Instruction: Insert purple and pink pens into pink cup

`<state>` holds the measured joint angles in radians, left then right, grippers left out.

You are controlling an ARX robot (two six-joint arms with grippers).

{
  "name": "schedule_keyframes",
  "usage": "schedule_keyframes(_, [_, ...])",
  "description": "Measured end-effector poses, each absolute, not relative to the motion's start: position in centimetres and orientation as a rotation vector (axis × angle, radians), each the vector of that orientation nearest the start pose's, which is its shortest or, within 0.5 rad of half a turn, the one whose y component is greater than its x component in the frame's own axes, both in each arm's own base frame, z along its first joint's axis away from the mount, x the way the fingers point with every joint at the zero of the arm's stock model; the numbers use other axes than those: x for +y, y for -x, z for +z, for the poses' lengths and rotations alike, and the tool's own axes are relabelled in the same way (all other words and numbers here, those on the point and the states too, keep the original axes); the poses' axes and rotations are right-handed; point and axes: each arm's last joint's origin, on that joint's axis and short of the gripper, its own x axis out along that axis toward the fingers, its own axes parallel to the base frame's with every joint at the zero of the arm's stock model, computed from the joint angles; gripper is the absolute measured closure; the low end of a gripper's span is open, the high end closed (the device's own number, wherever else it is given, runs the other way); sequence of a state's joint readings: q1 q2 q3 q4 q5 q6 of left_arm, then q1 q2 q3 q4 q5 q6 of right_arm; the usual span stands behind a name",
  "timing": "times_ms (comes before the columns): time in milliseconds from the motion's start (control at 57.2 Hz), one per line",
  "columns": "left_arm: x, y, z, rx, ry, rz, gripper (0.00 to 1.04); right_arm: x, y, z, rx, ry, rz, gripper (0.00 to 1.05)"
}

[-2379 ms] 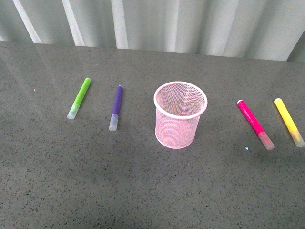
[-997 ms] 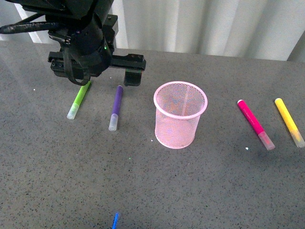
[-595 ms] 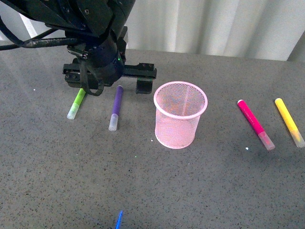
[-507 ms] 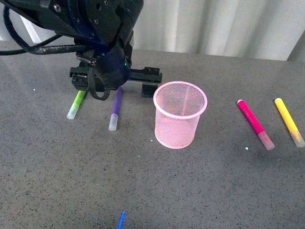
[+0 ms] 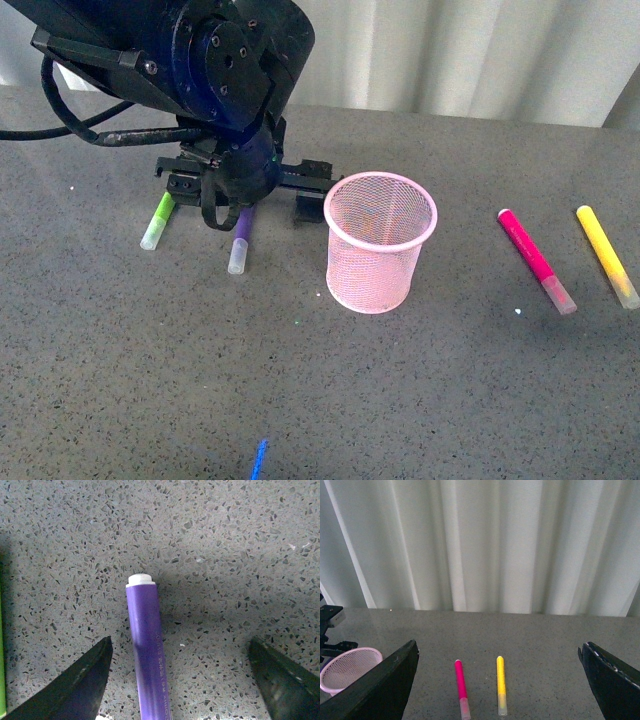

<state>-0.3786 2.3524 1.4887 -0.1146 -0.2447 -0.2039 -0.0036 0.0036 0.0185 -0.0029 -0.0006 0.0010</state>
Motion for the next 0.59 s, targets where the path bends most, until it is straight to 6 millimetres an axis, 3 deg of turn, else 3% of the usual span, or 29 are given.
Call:
schedule_keyframes(122, [-16.41,-43.34,6.24,0.931,-0.112,-0.021,0.53,-0.03,-9.68,16.93,-0.012,-0.001,-0.003,0.07])
schedule_keyframes(385, [-16.41,-43.31,6.07,0.922,-0.105,-0.019,0.91,-0.03,-9.68,16.93,-0.012,-0.001,-0.003,0.07])
schedule_keyframes(595, [-16.36,-43.31,6.02,0.918,-0.089,-0.013,0.92,-0.03,-9.68,16.93,-0.012,-0.001,-0.003,0.07])
